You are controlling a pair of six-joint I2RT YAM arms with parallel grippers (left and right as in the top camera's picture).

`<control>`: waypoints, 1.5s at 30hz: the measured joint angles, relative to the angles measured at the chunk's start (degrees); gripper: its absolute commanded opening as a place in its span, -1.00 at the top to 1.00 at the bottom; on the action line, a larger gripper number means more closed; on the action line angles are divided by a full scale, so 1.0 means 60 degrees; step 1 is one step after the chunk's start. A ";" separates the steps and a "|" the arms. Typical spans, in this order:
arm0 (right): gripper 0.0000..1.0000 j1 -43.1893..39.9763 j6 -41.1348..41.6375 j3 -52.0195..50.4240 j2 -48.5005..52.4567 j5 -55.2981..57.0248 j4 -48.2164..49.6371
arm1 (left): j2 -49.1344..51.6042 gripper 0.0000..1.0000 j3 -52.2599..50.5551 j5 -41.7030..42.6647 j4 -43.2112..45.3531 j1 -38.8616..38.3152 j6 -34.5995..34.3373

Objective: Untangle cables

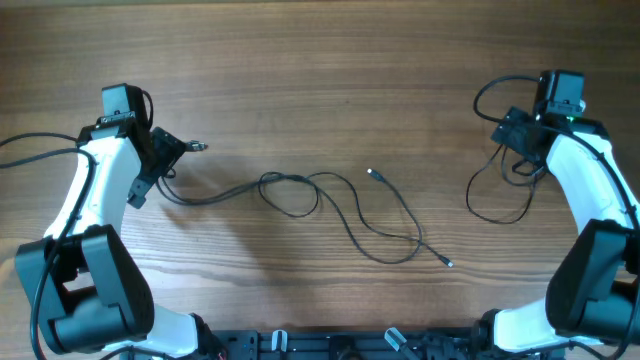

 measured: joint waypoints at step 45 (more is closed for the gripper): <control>0.91 -0.2554 -0.1027 0.1577 -0.1308 0.2218 0.1694 | 0.0000 -1.00 0.0000 0.0000 0.0004 0.0000 0.0000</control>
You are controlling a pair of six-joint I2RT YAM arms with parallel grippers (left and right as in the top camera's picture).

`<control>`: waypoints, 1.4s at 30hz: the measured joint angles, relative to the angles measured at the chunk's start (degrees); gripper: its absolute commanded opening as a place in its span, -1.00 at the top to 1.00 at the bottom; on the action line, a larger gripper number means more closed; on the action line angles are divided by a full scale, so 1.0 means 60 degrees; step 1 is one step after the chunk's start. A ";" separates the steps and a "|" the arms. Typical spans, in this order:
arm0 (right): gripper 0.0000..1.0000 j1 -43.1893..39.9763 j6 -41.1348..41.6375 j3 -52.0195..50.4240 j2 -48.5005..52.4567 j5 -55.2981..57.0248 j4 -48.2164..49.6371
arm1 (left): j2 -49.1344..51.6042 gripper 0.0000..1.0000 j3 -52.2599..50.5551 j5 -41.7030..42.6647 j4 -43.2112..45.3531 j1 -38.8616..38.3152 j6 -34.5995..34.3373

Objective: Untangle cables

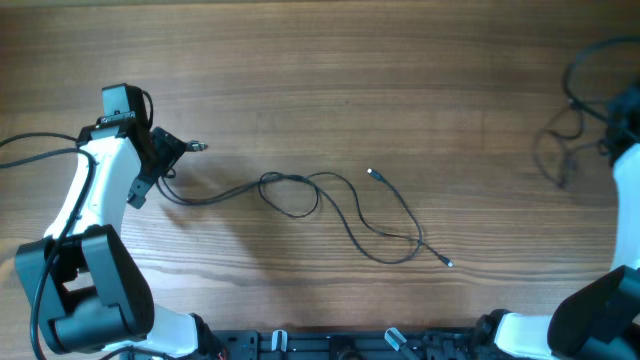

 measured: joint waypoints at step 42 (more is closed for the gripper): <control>-0.99 -0.4954 -0.0233 -0.0036 0.3989 -0.3770 -0.0244 | 0.0000 -1.00 0.0000 0.0000 -0.0004 0.0000 0.0000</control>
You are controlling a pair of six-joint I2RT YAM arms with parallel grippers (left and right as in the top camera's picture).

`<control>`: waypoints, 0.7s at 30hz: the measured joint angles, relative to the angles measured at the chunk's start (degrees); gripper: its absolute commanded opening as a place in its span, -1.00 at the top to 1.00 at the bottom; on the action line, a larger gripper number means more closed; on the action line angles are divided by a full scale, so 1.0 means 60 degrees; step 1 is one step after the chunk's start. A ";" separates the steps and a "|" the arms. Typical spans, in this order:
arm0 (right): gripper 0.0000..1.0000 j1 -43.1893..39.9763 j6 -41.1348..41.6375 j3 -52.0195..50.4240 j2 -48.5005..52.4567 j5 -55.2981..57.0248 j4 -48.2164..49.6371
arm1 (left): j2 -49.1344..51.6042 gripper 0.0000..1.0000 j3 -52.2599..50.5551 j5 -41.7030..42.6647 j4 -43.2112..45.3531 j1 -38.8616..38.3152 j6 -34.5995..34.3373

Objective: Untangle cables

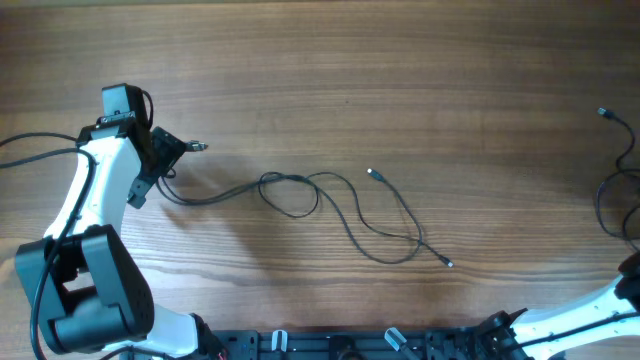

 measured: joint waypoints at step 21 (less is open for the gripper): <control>0.92 0.2703 -0.2834 0.0015 0.0299 -0.2328 0.3355 | 0.0000 -1.00 0.0000 0.0000 -0.0004 0.0000 0.0000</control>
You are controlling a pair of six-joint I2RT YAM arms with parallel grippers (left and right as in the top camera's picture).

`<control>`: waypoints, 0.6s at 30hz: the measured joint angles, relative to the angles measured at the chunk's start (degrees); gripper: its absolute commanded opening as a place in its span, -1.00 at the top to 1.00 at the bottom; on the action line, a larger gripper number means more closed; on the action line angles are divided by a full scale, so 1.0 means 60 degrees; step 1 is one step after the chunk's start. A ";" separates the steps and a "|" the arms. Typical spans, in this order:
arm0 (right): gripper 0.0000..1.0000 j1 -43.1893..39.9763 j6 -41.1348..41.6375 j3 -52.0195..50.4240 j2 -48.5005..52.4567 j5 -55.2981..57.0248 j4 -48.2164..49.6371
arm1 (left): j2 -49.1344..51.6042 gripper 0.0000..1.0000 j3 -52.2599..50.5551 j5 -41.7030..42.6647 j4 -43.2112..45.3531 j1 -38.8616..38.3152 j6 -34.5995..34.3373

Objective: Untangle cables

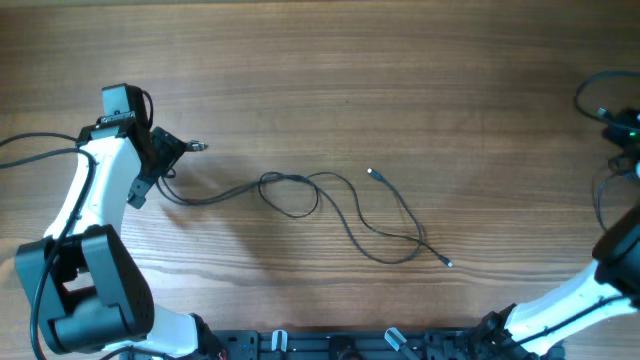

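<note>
A thin black cable lies across the middle of the table with one loop and two small connector ends. Its left end runs up to my left gripper, which looks shut on it, with a plug tip sticking out. A second black cable hangs in loops at the far right edge. My right arm's wrist shows only at that edge, and its fingers cannot be made out.
The wooden table fills the view. The left arm's white links run down the left side. The right arm's lower link crosses the bottom right corner. The arm bases sit along the front edge.
The right wrist, out of the frame before, now shows at the right edge beside the second cable, whose loops reach higher. The left arm and the middle cable have not moved.
First the right gripper held the second cable just right of the middle cable, its loop on the table. Then it was blurred at the far right with the cable. Then only cable showed at the edge. Now the wrist shows there again. The left arm stayed still throughout.
</note>
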 measured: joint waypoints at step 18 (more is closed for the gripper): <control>0.70 -0.1348 0.0357 0.0091 0.1067 0.3435 -0.0382 | 0.0000 -1.00 -0.0007 0.0000 0.0000 0.0000 0.0000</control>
